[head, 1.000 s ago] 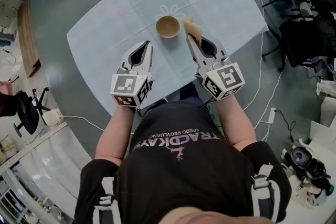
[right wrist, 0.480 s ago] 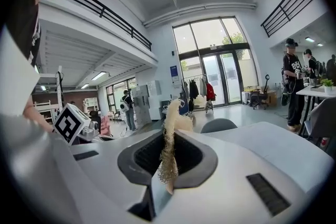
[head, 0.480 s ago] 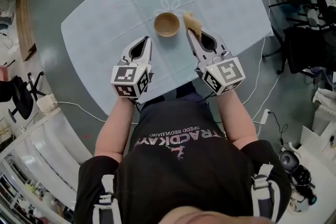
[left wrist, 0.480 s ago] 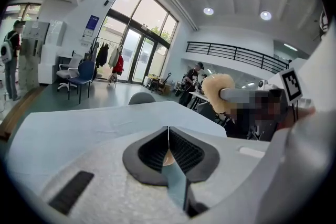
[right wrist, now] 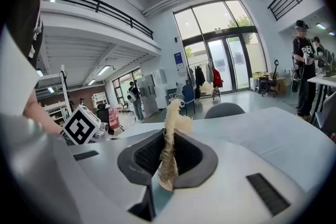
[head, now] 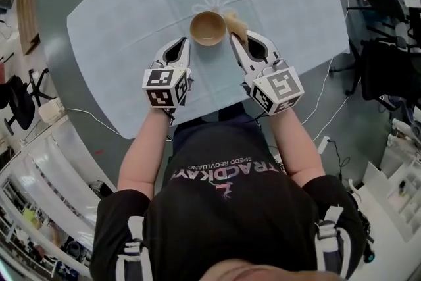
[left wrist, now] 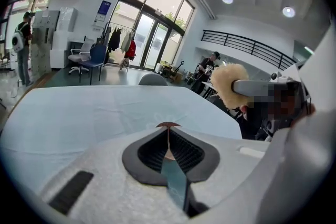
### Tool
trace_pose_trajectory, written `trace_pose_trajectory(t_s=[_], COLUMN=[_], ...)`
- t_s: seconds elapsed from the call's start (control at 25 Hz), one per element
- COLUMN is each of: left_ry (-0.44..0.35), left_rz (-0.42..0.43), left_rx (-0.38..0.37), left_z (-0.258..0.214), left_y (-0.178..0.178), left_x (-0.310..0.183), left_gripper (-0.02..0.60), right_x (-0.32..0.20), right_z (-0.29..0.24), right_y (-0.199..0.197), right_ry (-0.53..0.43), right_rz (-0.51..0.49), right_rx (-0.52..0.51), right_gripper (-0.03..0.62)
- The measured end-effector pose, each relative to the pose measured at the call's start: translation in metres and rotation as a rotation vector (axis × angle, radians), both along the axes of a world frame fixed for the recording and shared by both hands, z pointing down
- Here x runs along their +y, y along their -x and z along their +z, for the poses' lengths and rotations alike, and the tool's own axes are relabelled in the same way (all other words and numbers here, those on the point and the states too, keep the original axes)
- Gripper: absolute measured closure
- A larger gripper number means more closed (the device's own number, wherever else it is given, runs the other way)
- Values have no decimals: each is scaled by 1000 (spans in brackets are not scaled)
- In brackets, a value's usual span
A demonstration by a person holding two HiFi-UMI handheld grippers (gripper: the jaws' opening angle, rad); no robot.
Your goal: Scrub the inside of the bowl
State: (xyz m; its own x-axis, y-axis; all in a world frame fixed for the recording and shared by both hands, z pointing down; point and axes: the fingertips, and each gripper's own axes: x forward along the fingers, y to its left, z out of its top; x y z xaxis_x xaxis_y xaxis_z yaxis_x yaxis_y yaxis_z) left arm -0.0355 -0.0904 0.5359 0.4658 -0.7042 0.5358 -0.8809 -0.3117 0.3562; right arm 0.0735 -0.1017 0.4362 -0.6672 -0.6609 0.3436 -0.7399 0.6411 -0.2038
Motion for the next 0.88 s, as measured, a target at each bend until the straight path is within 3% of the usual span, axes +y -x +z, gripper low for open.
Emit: trace_pose_trajectory(t_s=[0.6, 0.72, 0.88], left_ry=[180, 201, 217], left_rz=[-124, -133, -130], left_rx=[-22, -18, -15], left_z=[83, 91, 97], left_y=[1, 2, -1], left_x=[-29, -33, -36], left_gripper=[555, 476, 476], right_x=[-38, -43, -47], right_z=[54, 60, 67], right_y=[-4, -2, 3], right_ry=[93, 107, 126], right_rz=[-106, -115, -124], right_rx=[42, 40, 38], right_gripper=[562, 562, 562])
